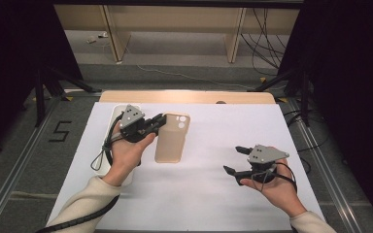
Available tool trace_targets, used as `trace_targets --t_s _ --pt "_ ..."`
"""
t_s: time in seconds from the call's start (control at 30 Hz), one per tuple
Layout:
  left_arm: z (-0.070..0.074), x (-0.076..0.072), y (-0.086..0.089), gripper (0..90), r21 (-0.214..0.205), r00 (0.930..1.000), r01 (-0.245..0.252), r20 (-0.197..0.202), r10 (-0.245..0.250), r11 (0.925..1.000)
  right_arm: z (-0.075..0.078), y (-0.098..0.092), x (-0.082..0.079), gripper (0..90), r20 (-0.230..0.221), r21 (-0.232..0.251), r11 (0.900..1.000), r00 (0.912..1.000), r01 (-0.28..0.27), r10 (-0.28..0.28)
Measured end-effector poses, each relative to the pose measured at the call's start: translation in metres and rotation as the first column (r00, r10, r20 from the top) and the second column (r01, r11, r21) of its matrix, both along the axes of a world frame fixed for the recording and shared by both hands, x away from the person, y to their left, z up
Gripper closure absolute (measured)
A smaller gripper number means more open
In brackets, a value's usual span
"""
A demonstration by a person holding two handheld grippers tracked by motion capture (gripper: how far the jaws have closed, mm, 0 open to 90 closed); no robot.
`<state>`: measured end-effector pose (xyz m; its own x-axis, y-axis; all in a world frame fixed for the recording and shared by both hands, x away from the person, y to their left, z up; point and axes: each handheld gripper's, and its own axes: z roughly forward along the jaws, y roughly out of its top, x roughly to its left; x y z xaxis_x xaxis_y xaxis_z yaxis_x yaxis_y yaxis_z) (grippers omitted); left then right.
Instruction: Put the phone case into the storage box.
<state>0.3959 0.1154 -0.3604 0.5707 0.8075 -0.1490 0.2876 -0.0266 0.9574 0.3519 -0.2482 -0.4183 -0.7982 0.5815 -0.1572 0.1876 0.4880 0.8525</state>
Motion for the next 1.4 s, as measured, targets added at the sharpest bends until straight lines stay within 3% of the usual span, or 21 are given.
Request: trace_targets --t_s 1.4 --pt "0.004 0.0037 0.0081 82.4 0.003 0.9996 -0.025 0.014 0.025 0.9997 -0.0031 -0.006 -0.0037 25.0 -0.013 0.045 0.9987 0.9997 0.023 -0.022"
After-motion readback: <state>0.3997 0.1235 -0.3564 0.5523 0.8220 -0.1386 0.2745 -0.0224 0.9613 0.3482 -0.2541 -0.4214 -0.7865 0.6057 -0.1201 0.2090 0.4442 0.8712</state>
